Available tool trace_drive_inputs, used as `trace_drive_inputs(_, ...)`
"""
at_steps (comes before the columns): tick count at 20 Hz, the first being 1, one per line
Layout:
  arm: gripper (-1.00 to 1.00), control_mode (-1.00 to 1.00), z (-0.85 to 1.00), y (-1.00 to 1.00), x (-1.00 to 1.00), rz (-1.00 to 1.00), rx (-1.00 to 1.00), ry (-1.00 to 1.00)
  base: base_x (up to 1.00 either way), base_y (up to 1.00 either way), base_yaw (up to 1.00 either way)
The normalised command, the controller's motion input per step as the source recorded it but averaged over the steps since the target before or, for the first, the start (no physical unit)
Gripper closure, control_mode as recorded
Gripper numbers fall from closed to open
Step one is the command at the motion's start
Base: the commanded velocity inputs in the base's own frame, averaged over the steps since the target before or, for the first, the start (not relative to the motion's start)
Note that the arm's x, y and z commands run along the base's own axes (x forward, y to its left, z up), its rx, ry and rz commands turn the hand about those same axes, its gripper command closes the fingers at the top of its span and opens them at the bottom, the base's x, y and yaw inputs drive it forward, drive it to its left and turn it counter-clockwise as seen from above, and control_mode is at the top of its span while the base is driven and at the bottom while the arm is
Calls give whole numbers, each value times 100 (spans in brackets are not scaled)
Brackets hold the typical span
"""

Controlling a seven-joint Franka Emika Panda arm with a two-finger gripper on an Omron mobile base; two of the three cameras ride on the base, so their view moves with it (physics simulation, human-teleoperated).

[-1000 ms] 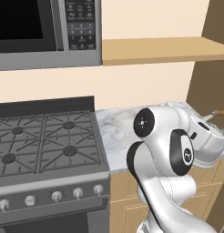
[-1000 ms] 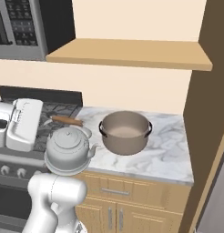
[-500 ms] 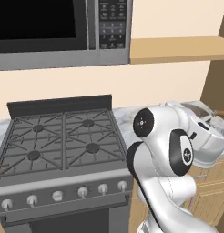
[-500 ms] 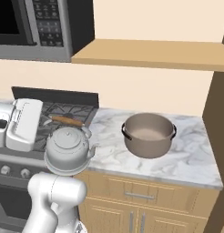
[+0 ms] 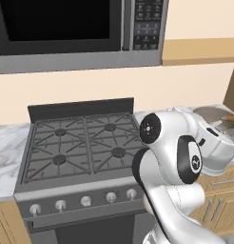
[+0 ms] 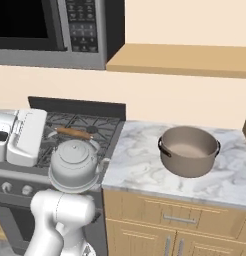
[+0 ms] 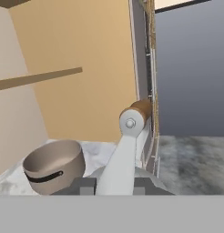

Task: Pick the kettle from the cabinet and place it on a stove burner. Then pick the pot from the counter and place it on another stove burner. Finally, turn both burners on.

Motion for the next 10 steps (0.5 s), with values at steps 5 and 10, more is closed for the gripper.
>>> trace_drive_inputs(5,100,100,0,0,0,0,0,0,0,51,0)
trace_drive_inputs(10,100,100,0,0,0,0,0,0,0,46,0)
